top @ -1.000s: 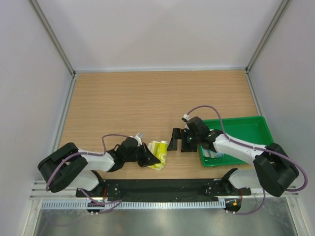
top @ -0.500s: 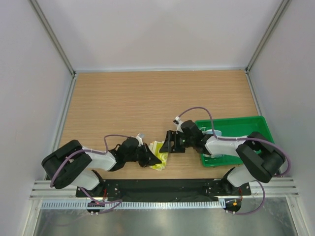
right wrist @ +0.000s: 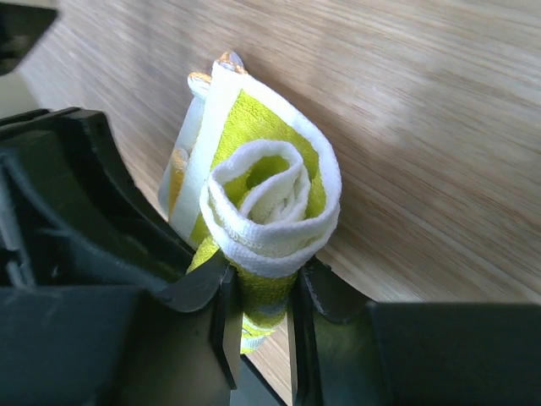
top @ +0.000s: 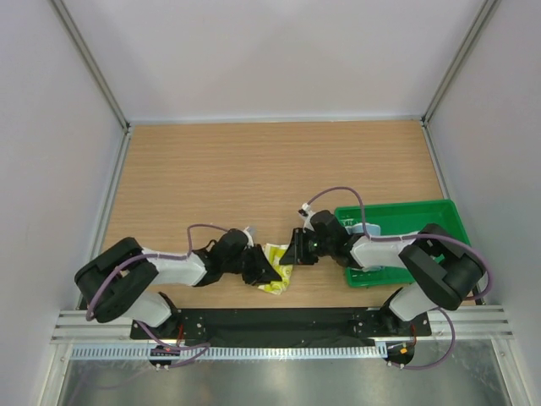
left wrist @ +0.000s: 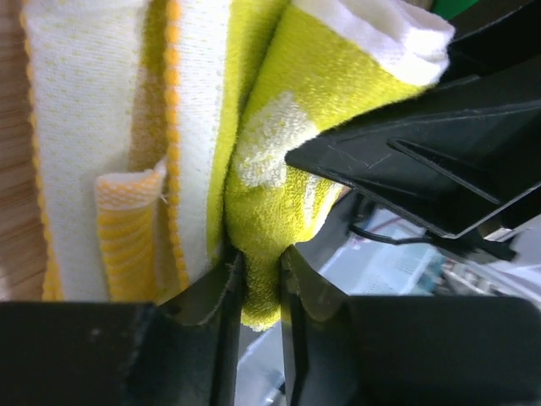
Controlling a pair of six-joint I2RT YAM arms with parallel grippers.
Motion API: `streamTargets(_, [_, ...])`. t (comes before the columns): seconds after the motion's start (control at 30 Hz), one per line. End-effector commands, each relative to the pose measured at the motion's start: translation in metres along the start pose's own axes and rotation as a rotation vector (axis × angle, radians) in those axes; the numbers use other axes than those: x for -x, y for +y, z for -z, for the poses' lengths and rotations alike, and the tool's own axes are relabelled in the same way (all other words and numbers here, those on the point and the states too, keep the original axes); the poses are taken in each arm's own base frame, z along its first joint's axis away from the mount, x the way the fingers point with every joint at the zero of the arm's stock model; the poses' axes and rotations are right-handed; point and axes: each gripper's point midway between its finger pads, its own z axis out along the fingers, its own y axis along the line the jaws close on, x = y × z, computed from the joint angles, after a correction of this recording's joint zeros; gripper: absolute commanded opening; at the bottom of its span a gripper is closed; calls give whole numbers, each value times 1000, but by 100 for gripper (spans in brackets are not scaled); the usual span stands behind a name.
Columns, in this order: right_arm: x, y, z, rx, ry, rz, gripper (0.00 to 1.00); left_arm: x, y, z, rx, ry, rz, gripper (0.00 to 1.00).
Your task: Roll the towels
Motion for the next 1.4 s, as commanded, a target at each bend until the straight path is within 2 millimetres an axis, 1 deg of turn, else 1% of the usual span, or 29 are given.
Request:
streamTargets(0.0, [1, -5, 6, -74, 9, 22, 15, 7, 29, 10, 235, -54, -103, 25])
streamTargets(0.03, [3, -5, 7, -84, 8, 25, 14, 5, 34, 17, 284, -45, -135, 29])
streamTargets(0.07, [2, -7, 8, -108, 18, 27, 13, 8, 27, 19, 291, -58, -153, 31])
streamTargets(0.1, [2, -9, 10, -123, 22, 27, 13, 14, 27, 22, 313, -87, -169, 33])
streamTargets(0.13, [3, -10, 11, -134, 25, 32, 13, 11, 32, 30, 354, -84, -179, 36])
streamTargets(0.17, [4, -12, 12, -153, 29, 36, 12, 16, 25, 33, 362, -107, -211, 37])
streamTargets(0.2, [1, -15, 13, -174, 43, 31, 12, 24, 24, 37, 390, -151, -241, 38])
streamTargets(0.23, [1, -17, 14, -186, 47, 31, 12, 24, 23, 41, 415, -161, -267, 41])
streamTargets(0.27, [-1, -17, 15, -198, 59, 30, 11, 23, 28, 50, 478, -177, -319, 41])
streamTargets(0.3, [-1, -19, 15, -208, 61, 31, 11, 36, 16, 56, 506, -250, -367, 42])
streamTargets(0.33, [-1, -19, 16, -218, 64, 31, 10, 38, 8, 60, 523, -274, -403, 43])
streamTargets(0.37, [-1, -19, 17, -229, 73, 33, 10, 28, 10, 66, 572, -257, -464, 44])
streamTargets(0.4, [-1, -20, 17, -242, 75, 35, 9, 33, -13, 68, 554, -294, -518, 44])
streamTargets(0.43, [-1, -21, 17, -248, 77, 36, 9, 36, -21, 70, 573, -338, -566, 45])
streamTargets(0.47, [-1, -20, 17, -257, 84, 34, 9, 24, -24, 69, 598, -322, -637, 45])
streamTargets(0.5, [-1, -21, 17, -266, 88, 34, 8, 18, -33, 65, 594, -322, -693, 45])
streamTargets(0.53, [-1, -20, 16, -271, 93, 36, 8, 13, -52, 62, 567, -334, -731, 46])
streamTargets(0.57, [1, -19, 16, -275, 95, 37, 7, 12, -60, 60, 569, -356, -768, 47])
streamTargets(0.6, [-1, -19, 15, -278, 102, 36, 7, -1, -56, 48, 594, -326, -820, 47])
streamTargets(0.63, [-1, -18, 14, -280, 104, 37, 6, -4, -64, 43, 587, -326, -832, 48])
streamTargets(0.7, [0, -15, 14, -282, 107, 39, 6, -11, -57, 29, 622, -297, -851, 48])
streamTargets(0.73, [1, -14, 14, -285, 106, 41, 6, -18, -46, 17, 660, -268, -876, 48])
streamTargets(0.8, [0, -13, 14, -286, 110, 42, 6, -25, -48, 6, 671, -259, -910, 48])
streamTargets(0.83, [-1, -12, 14, -284, 111, 43, 6, -29, -34, -1, 729, -239, -935, 47])
streamTargets(0.87, [-2, -13, 14, -289, 113, 40, 5, -27, -38, -4, 739, -256, -938, 48])
streamTargets(0.97, [-5, -12, 15, -288, 119, 43, 5, -28, -31, -10, 794, -263, -954, 47])
streamTargets(1.13, [-9, -12, 16, -290, 126, 45, 5, -25, -35, -8, 793, -297, -975, 48])
streamTargets(1.23, [-8, -11, 15, -289, 126, 46, 5, -24, -33, -9, 804, -294, -991, 48])
streamTargets(1.37, [-8, -10, 14, -285, 128, 48, 5, -25, -41, -4, 799, -344, -1036, 48])
